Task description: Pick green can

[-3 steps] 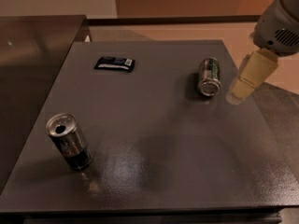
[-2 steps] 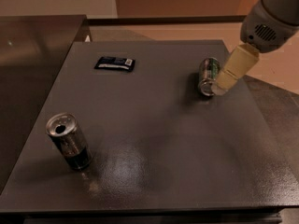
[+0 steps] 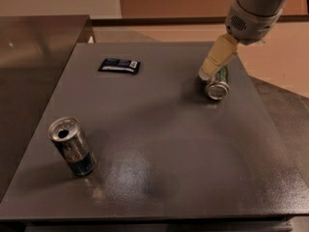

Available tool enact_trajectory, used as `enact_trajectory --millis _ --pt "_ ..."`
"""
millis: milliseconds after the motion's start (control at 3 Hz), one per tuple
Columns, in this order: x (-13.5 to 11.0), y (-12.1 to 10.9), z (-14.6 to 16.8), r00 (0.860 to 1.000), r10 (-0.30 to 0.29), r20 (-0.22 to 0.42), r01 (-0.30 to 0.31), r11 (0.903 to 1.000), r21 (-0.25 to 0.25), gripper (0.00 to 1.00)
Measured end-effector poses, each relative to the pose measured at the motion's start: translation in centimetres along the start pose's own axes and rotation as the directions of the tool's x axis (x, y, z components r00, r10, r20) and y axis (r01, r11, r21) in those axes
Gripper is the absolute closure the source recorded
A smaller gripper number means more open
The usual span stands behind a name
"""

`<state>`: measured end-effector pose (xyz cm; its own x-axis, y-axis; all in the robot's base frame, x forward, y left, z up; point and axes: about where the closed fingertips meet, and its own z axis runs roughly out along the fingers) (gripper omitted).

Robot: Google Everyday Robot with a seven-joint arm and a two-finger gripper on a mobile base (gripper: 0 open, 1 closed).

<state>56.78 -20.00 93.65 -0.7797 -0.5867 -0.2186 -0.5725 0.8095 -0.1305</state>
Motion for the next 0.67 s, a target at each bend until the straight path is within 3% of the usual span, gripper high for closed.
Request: enact_trajectory --millis 333,667 --pt "-1.4 -2.1 1.9 0.983 0.168 -0.077 -0.164 0.9852 0.051 0.00" --pt "-2.2 -3.4 3.3 0.957 0.266 -0.112 -0.258 0.9628 0.080 0.00"
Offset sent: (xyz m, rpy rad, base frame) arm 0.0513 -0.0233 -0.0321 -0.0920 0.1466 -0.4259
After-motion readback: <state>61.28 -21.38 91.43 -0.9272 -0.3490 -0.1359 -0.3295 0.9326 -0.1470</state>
